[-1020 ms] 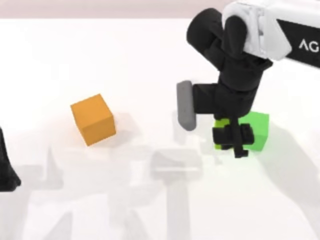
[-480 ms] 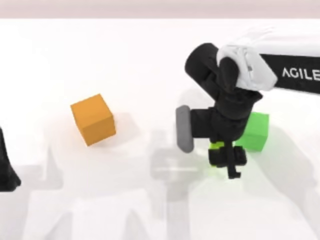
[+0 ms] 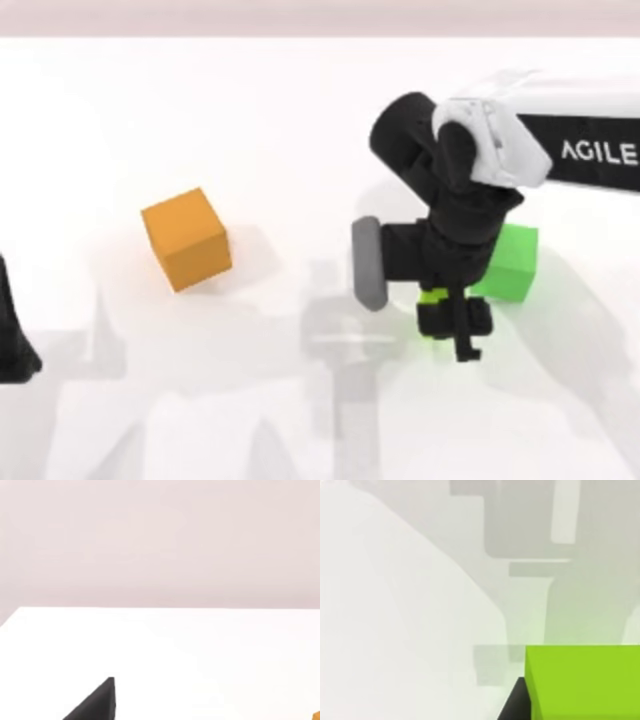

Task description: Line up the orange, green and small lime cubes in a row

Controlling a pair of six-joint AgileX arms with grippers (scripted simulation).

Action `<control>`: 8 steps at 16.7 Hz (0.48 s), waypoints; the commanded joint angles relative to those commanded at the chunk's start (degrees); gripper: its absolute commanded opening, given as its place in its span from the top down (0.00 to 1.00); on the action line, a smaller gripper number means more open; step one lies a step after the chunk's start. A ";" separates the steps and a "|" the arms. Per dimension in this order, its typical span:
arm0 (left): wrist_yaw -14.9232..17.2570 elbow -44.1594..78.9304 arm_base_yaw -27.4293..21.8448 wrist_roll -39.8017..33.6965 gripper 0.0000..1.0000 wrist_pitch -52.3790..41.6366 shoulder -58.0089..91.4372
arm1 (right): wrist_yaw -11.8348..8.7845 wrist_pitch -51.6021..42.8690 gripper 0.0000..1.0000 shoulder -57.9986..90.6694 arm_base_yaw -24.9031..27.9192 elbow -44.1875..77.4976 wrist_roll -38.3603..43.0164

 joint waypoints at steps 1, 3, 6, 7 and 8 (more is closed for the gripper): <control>0.00 0.00 0.00 0.00 0.00 0.00 0.00 | 0.00 0.00 0.70 0.00 0.00 0.00 0.00; 0.00 0.00 0.00 0.00 0.00 0.00 0.00 | 0.00 0.00 0.55 0.00 0.00 0.00 0.00; 0.00 0.00 0.00 0.00 0.00 0.00 0.00 | 0.00 0.00 0.32 0.00 0.00 0.00 0.00; 0.00 0.00 0.00 0.00 0.00 0.00 0.00 | 0.00 0.00 0.25 0.00 0.00 0.00 0.00; 0.00 0.00 0.00 0.00 0.00 0.00 0.00 | 0.00 0.00 0.17 0.00 0.00 0.00 0.00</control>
